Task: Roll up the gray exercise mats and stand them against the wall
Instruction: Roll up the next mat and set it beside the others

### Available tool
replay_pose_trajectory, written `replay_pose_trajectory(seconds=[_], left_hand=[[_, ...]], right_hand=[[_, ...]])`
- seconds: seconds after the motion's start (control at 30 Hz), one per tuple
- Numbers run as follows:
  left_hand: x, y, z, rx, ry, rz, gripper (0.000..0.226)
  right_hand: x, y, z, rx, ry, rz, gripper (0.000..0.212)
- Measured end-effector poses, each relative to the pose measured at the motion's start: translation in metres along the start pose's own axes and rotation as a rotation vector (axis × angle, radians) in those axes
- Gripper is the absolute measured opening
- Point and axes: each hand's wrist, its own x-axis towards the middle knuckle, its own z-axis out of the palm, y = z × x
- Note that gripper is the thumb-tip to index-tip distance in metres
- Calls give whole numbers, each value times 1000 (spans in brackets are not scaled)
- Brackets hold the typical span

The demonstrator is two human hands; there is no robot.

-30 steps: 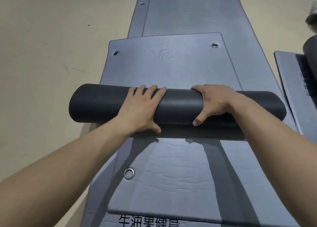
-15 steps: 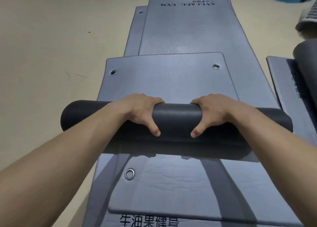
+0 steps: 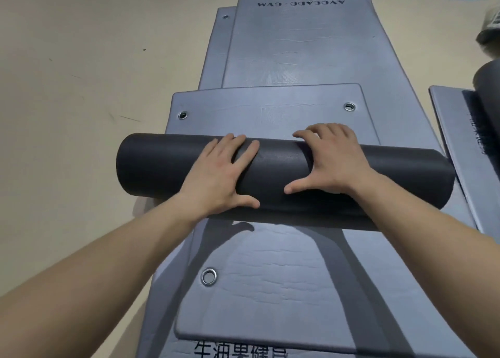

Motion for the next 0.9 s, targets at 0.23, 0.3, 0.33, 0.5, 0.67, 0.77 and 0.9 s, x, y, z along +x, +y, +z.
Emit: replay_pose_trajectory(seconds=[0.23,0.3,0.33,0.5,0.67,0.77,0.9], left_hand=[[56,-27,-7,-167,-163,-25,123],[45,-23,4,-63,-127,-85,131],[39,-18,10,42,-127,-95,139],[54,-12,7,118,-170,-136,141],[49,-9,-22,65,-288,-8,123],[50,-8,-43,-26,-470,29,113],[61,-13,-49,-195,-552,-31,115]], right_hand=[[-32,-6,56,-171,30,41,164],[-14,2,51,-173,52,47,153],[-4,6,44,-183,41,35,145],[29,16,11,-169,-116,-29,128],[10,12,-21,-5,-376,1,123],[-33,2,-14,17,-316,53,131],[-68,-17,13,-158,-18,111,135]])
